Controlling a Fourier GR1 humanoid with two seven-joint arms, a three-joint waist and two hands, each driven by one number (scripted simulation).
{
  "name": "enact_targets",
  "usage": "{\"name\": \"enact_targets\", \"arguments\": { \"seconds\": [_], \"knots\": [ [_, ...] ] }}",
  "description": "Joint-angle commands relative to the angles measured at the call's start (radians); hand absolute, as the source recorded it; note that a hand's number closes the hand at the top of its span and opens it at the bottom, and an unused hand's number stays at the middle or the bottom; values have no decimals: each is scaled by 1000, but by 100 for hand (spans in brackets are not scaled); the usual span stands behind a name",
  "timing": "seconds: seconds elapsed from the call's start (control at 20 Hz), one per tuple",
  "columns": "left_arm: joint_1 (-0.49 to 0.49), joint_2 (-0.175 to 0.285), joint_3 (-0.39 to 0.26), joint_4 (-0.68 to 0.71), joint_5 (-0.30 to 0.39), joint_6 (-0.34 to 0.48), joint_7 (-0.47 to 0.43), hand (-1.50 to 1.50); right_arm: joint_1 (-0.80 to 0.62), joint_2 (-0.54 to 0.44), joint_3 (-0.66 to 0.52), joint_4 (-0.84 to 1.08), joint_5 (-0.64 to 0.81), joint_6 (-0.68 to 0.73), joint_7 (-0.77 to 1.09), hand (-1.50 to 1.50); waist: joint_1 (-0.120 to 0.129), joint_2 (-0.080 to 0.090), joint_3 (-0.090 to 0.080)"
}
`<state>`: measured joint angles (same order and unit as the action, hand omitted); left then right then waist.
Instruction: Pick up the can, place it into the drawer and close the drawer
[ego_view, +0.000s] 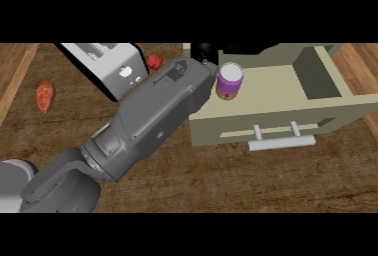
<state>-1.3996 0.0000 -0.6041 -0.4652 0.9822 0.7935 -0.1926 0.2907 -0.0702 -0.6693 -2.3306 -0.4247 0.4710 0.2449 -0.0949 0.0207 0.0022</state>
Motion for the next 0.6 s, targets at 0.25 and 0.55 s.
{"name": "enact_targets", "arguments": {
  "seconds": [0.25,0.55],
  "knots": [
    [-12,0,1,-16,51,-7,-89,-150,-112,-13,92,-52,283,44,-148,-150,23,5,0],
    [0,0,-16,-30,71,7,-125,-150,-240,-68,219,-71,509,13,-103,-150,50,1,-2]
  ]
}}
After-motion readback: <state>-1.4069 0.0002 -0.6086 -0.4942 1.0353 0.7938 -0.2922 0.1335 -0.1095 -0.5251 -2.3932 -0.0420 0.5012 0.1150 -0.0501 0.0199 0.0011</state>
